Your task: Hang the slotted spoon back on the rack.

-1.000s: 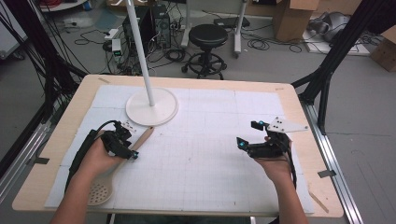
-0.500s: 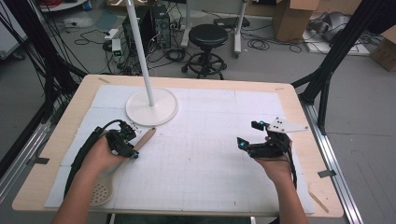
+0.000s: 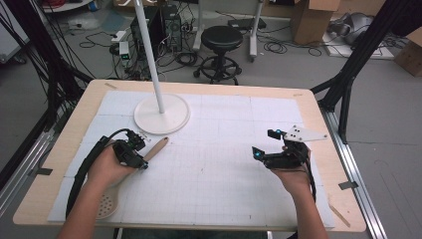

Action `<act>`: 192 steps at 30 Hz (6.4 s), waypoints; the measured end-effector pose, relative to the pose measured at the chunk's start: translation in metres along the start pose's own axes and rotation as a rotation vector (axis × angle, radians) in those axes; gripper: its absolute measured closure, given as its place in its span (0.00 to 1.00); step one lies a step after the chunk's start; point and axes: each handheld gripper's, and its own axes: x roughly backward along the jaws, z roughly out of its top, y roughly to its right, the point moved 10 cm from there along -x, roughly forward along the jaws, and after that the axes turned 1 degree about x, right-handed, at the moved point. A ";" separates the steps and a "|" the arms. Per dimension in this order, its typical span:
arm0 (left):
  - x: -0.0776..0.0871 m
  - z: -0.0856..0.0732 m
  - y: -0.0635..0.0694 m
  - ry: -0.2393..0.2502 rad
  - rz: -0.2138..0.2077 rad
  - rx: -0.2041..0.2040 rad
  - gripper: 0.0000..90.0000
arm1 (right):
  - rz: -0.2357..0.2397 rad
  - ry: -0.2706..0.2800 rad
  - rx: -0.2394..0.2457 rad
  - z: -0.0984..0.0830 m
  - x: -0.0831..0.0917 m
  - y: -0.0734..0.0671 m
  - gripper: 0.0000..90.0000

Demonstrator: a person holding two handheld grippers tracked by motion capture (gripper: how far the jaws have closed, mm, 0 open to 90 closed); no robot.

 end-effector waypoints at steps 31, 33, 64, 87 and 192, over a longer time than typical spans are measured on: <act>0.092 0.029 0.011 0.336 -0.060 -0.102 0.83 | 0.001 0.003 -0.006 -0.001 0.001 0.001 0.13; 0.098 0.030 0.011 0.350 -0.060 -0.101 0.83 | 0.003 0.002 -0.004 -0.001 0.002 0.001 0.13; 0.169 0.056 -0.007 0.496 -0.077 -0.129 0.83 | 0.007 0.011 0.014 0.000 0.002 -0.002 0.13; 0.213 0.082 -0.019 0.586 -0.127 -0.132 0.83 | 0.011 0.009 0.010 -0.001 0.000 -0.003 0.13; 0.241 0.161 -0.103 0.567 0.061 0.069 0.53 | 0.010 0.016 0.006 -0.004 0.007 -0.001 0.13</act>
